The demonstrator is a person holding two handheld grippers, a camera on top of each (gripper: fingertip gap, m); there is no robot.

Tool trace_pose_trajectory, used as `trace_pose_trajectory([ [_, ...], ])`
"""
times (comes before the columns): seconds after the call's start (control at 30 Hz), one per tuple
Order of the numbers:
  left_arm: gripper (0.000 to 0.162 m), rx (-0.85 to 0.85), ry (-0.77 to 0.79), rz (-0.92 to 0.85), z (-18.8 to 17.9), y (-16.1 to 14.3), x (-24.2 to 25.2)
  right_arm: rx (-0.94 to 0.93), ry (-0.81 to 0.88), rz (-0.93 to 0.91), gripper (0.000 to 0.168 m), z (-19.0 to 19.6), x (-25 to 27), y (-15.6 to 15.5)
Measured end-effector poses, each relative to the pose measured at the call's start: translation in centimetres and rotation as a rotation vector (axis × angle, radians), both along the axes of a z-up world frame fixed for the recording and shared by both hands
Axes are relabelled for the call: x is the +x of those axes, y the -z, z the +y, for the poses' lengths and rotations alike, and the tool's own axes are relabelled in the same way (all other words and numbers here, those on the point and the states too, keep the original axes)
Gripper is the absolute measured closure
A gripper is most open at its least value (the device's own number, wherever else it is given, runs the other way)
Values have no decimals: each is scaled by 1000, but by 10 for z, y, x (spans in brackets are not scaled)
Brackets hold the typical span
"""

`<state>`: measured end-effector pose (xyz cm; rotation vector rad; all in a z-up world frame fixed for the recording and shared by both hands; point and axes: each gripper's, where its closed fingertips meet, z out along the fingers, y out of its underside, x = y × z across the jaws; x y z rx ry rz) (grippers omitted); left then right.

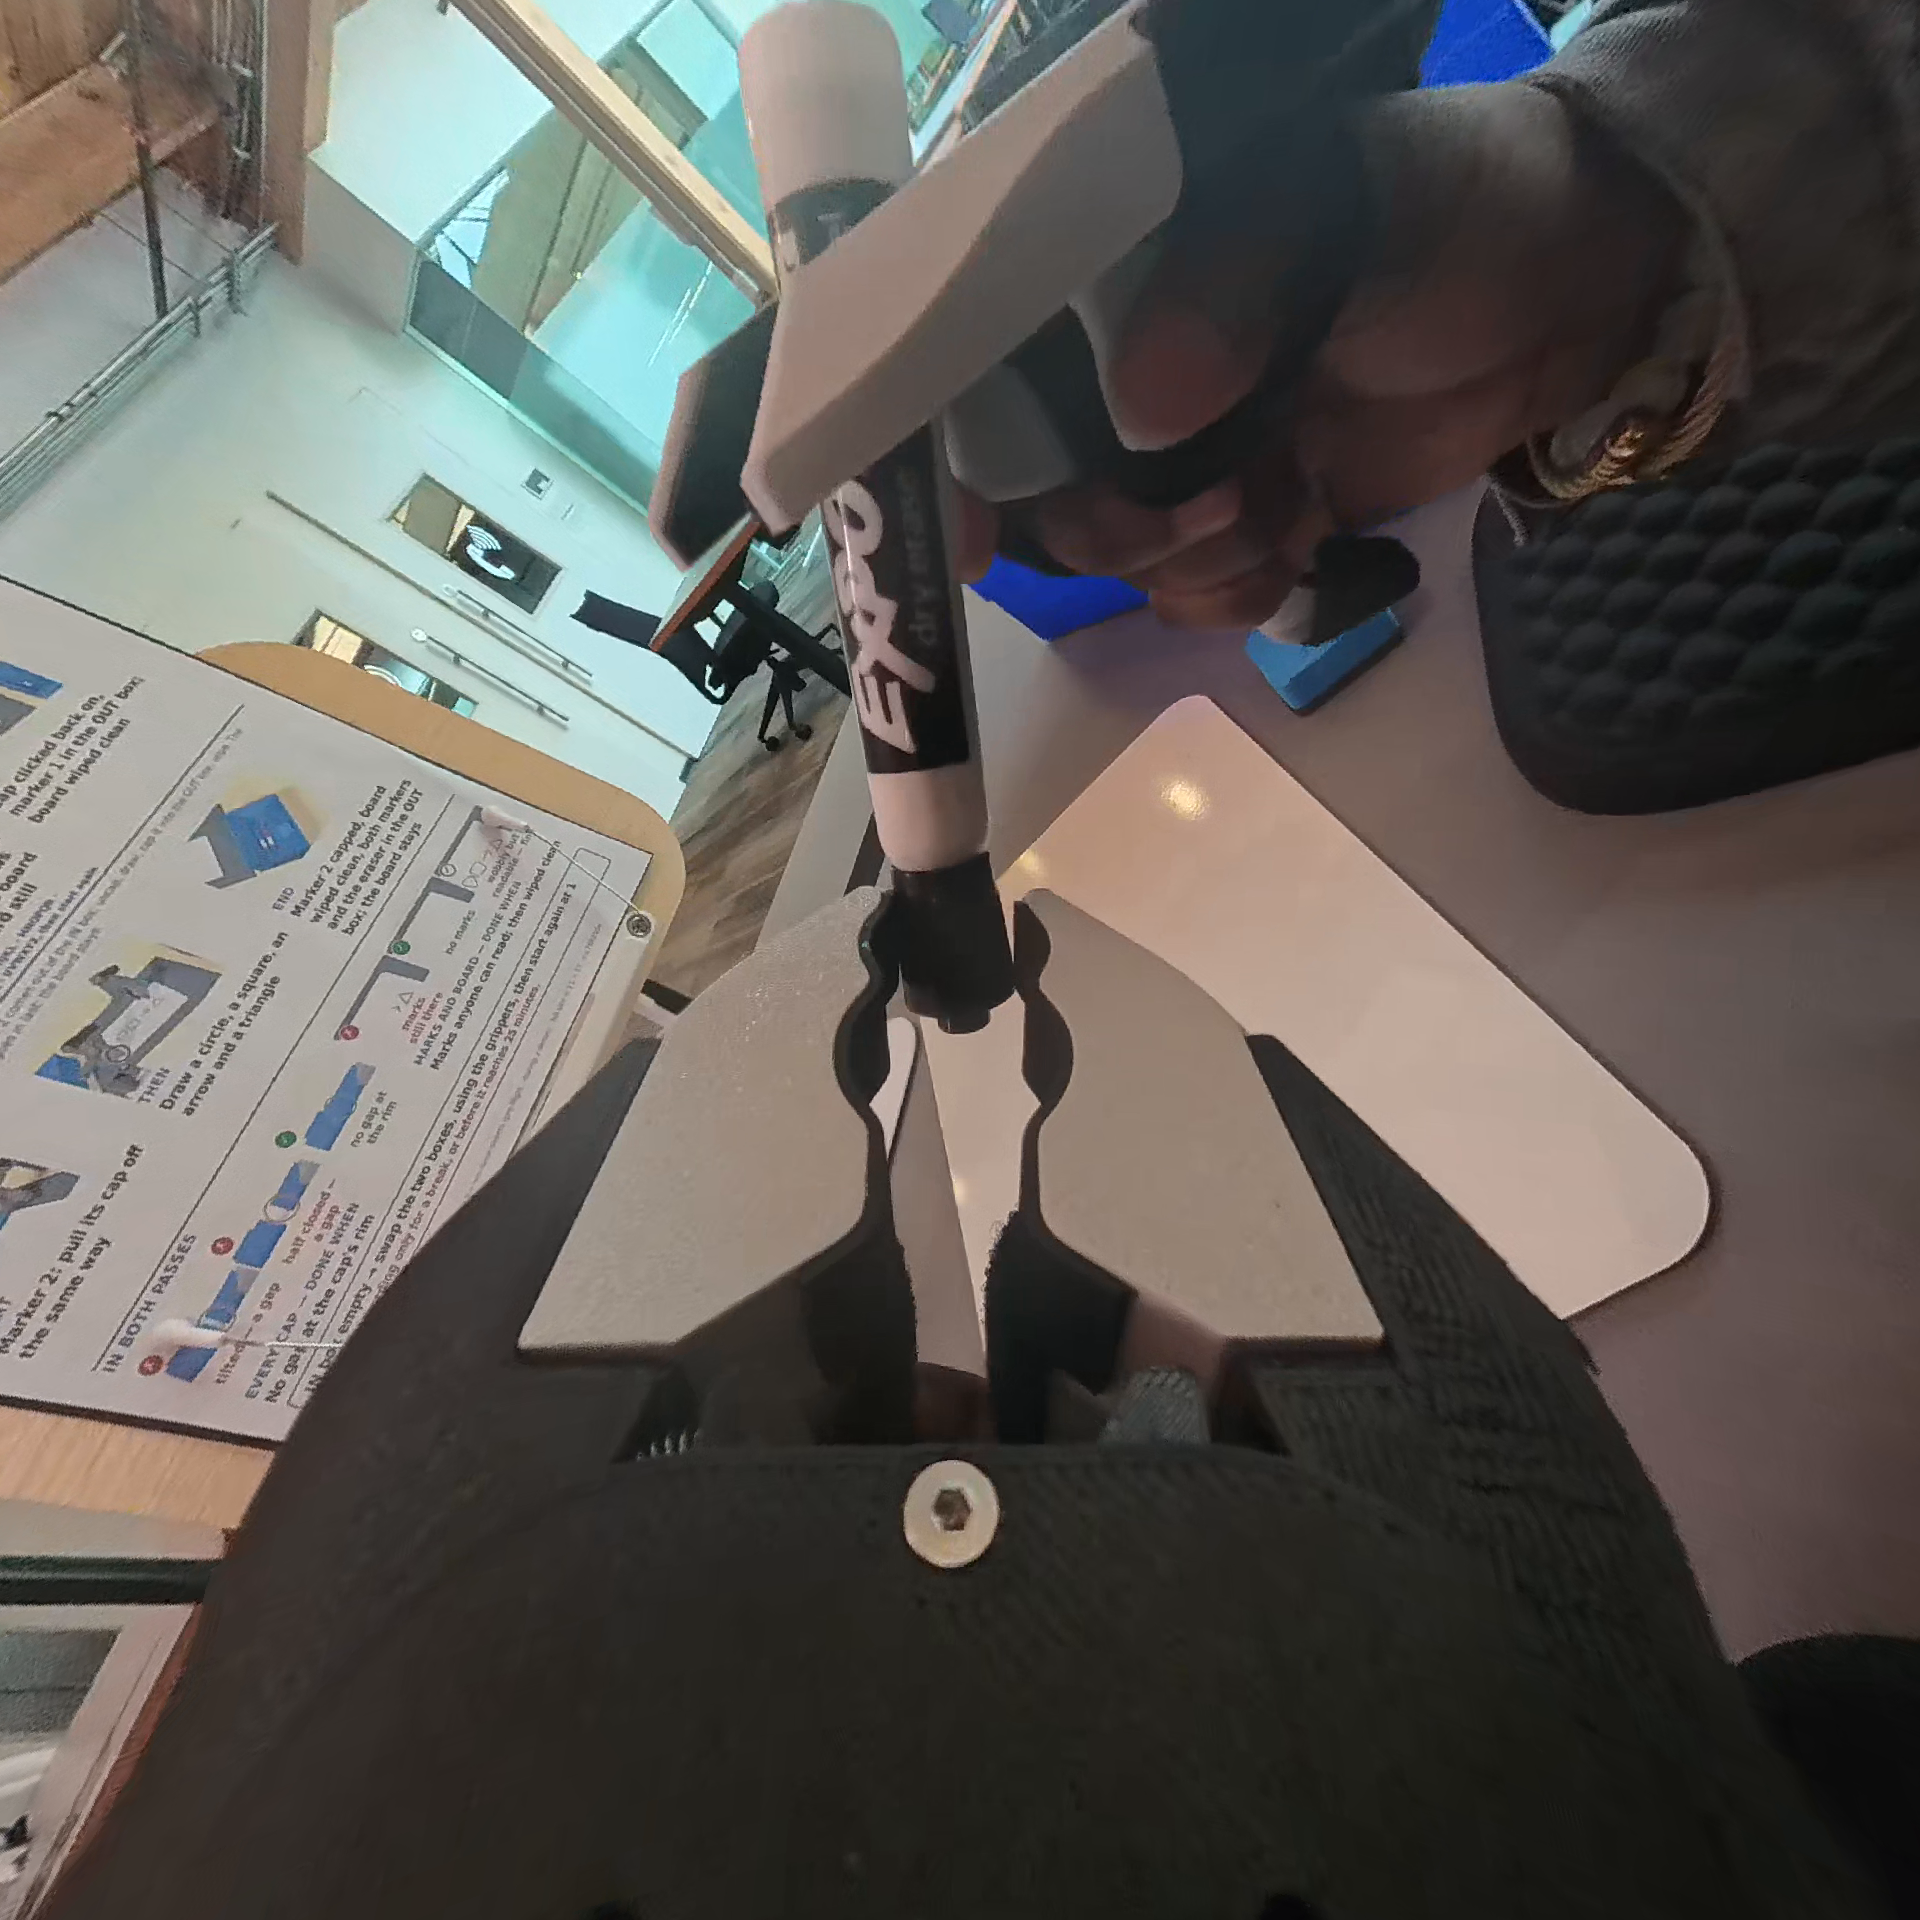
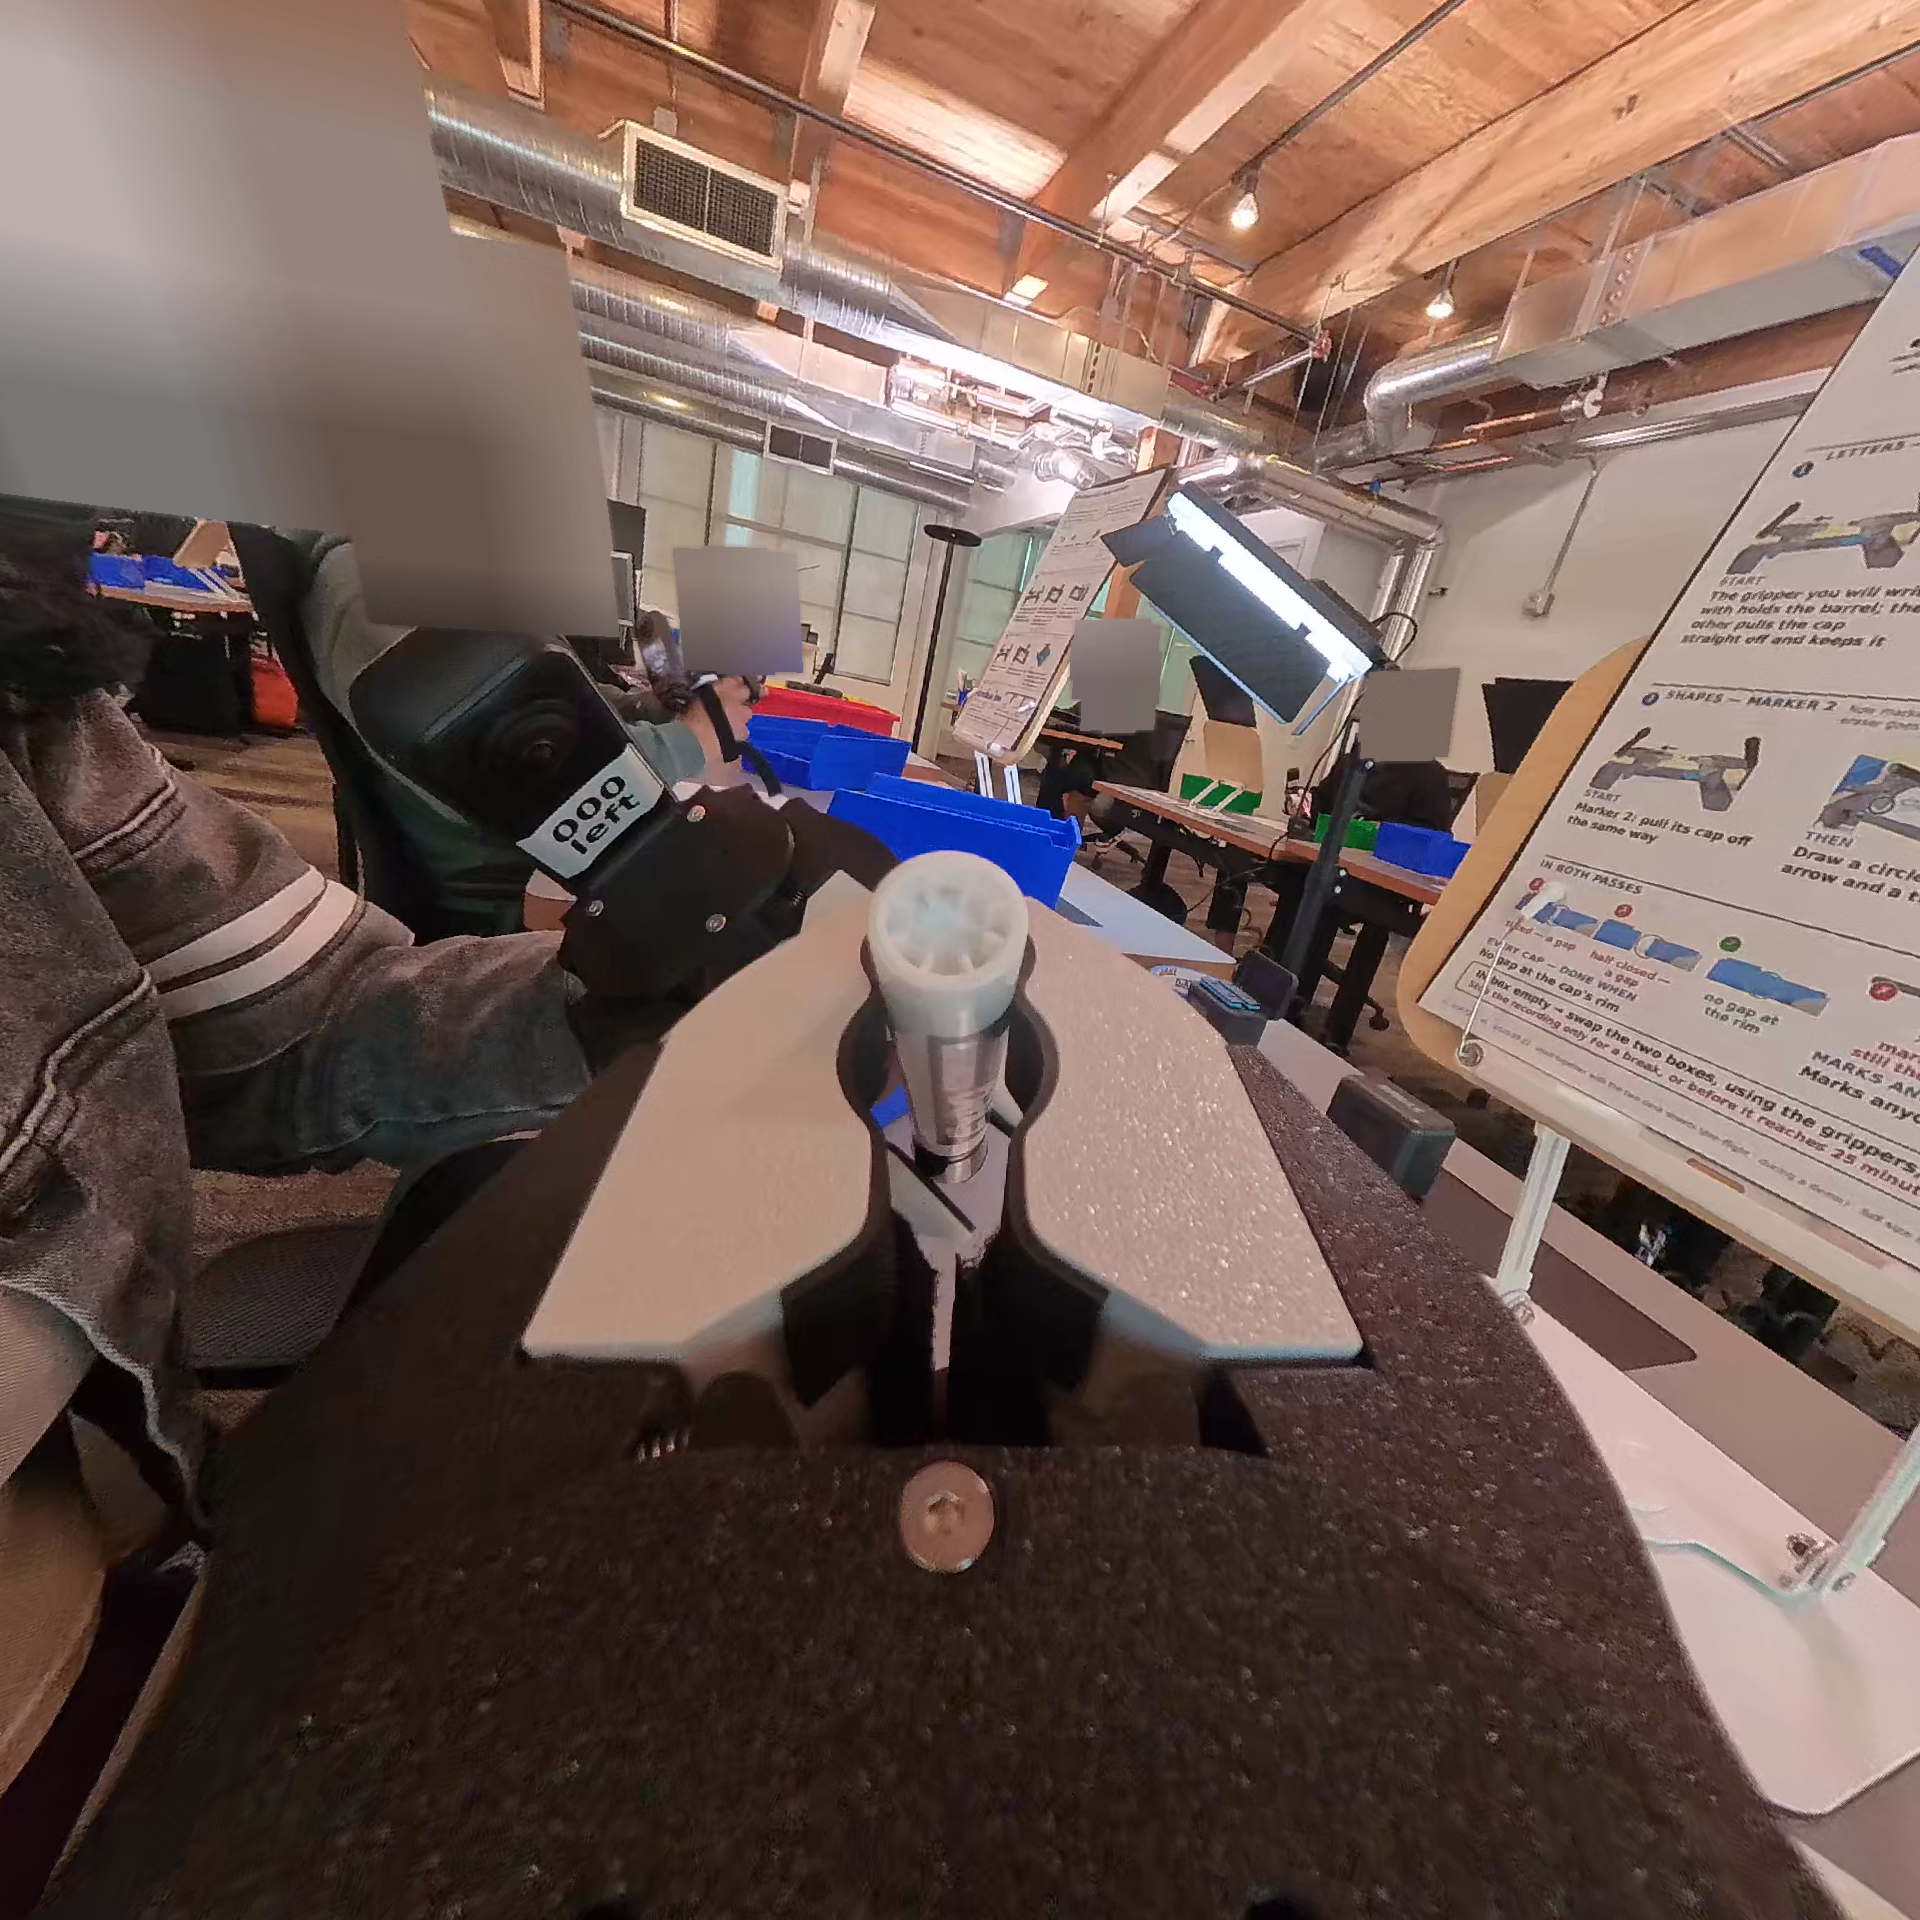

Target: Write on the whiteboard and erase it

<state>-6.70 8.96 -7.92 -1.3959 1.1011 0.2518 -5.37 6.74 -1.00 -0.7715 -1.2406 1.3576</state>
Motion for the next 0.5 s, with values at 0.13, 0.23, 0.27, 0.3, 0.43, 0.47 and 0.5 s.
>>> trace_pose_trajectory([
  [0.13,142,-49,-24,20,1,8,-5,3,38,-52,145,4,-4,12],
  [0.23,142,-71,-16,59,-1,15,0,14,37,-84,148,1,-8,19],
  [0.27,142,-64,-18,67,-1,16,0,32,44,-90,149,0,-8,20],
  [0.3,142,-62,-10,57,-1,16,1,55,54,-96,149,-1,-7,20],
  [0.43,142,-111,54,-57,-6,14,7,86,63,-91,149,-8,-2,17],
  [0.47,142,-150,84,-99,-10,13,10,83,52,-78,150,-11,1,16],
  [0.5,142,-192,125,-144,-16,11,14,79,32,-61,150,-16,5,13],
])
